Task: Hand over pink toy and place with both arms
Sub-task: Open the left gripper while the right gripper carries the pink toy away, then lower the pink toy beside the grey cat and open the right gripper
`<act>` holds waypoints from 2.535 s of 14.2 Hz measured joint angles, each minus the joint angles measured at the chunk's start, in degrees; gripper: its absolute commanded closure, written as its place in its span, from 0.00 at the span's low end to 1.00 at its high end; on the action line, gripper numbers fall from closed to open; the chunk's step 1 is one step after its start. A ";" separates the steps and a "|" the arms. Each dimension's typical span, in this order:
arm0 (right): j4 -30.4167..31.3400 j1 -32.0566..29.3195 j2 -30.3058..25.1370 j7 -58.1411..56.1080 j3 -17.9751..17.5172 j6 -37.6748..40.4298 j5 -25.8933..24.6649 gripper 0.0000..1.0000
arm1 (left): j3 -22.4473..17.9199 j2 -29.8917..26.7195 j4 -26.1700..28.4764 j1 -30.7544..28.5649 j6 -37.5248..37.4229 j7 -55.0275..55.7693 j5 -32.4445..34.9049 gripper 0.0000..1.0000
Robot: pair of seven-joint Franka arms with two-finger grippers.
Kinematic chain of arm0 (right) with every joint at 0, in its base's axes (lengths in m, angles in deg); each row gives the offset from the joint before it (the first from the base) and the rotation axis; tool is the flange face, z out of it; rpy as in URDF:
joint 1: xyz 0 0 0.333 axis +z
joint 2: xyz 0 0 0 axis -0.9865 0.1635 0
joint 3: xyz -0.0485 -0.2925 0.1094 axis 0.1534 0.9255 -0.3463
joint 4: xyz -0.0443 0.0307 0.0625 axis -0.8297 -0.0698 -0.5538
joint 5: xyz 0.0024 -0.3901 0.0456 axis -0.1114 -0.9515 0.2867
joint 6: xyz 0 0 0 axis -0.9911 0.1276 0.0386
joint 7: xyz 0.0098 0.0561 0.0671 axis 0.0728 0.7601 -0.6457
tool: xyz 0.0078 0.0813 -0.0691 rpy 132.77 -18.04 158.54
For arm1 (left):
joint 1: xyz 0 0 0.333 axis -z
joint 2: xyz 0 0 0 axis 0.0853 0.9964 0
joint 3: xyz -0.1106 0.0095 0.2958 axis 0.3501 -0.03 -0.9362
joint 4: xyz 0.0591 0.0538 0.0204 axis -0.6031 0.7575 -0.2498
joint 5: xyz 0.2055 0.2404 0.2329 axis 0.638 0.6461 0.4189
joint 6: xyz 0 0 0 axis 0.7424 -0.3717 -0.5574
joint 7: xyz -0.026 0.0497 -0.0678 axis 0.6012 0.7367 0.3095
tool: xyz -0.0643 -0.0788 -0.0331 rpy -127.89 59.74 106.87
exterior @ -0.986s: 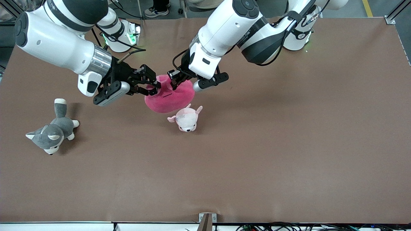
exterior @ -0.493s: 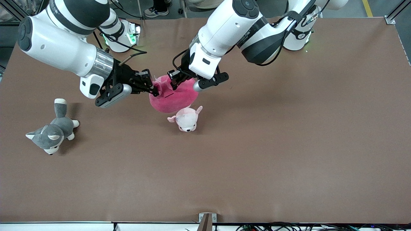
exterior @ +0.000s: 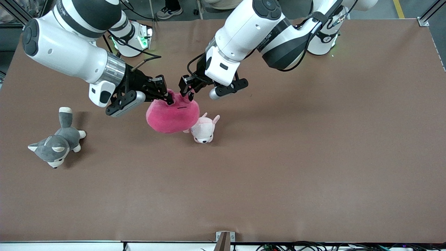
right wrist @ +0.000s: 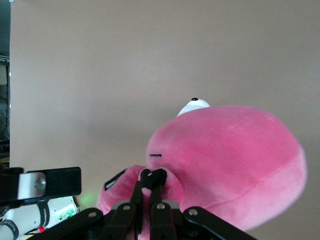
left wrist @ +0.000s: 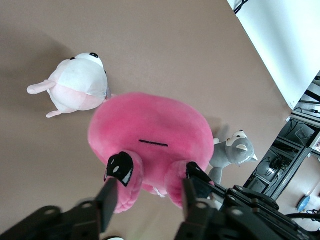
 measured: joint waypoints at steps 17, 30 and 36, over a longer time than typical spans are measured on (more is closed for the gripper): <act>-1.55 -23.41 9.70 -9.09 2.04 8.22 0.89 1.00 | -5.23 -5.72 -1.18 -22.36 -30.48 -37.07 17.16 0.00; -3.59 -28.43 20.16 -19.89 1.96 15.40 6.44 0.99 | -11.66 -20.16 9.81 -32.15 -40.60 -63.68 15.69 0.00; -3.91 -29.61 23.11 -21.35 1.93 16.22 9.12 0.99 | -16.41 -24.76 14.85 -32.22 -40.07 -70.77 12.29 0.00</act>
